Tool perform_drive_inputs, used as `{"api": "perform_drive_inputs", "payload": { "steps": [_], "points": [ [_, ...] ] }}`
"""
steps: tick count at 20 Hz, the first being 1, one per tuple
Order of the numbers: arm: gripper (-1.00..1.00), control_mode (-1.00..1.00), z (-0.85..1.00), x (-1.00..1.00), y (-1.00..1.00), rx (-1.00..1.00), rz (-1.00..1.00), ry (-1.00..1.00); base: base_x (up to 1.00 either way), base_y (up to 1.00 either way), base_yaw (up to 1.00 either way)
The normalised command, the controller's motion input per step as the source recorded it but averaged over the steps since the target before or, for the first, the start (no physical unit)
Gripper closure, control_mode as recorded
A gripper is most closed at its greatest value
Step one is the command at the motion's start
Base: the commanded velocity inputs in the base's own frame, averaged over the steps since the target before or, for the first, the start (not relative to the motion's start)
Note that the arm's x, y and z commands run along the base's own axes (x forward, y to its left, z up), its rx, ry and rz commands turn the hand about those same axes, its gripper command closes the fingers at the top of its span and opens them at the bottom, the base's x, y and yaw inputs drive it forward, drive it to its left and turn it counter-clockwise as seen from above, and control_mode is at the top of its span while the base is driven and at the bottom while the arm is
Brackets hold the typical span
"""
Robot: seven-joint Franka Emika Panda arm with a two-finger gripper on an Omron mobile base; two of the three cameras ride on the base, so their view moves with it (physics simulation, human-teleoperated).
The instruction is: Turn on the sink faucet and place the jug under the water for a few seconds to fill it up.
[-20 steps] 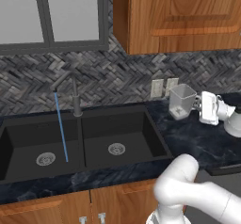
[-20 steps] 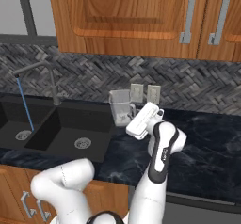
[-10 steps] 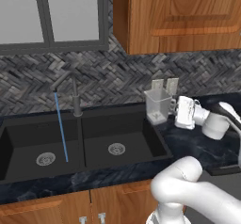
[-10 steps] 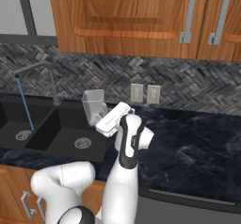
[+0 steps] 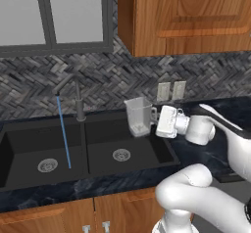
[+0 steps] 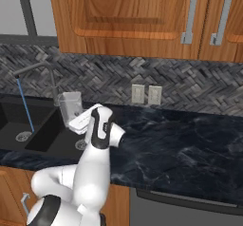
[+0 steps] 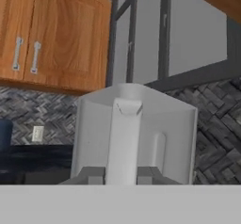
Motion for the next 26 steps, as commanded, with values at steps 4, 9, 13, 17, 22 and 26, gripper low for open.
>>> {"api": "perform_drive_inputs", "payload": {
  "steps": [4,9,13,17,22,26],
  "points": [
    [1.00,-1.00,0.00,-0.06,1.00,0.00,0.00,0.11,0.00,0.00,0.00],
    [1.00,-1.00,0.00,0.00,1.00,-0.01,0.00,0.12,0.00,0.00,0.00],
    [1.00,-1.00,0.00,0.00,0.98,-0.01,0.00,0.08,0.00,0.00,0.00],
    [1.00,-1.00,0.00,0.00,0.81,-0.02,0.00,0.04,0.00,0.00,0.00],
    [1.00,-1.00,0.00,0.10,0.66,-0.04,0.00,0.02,0.00,0.00,0.00],
    [1.00,-1.00,0.00,0.20,0.33,-0.03,0.00,0.00,0.00,0.00,0.00]
  ]
}}
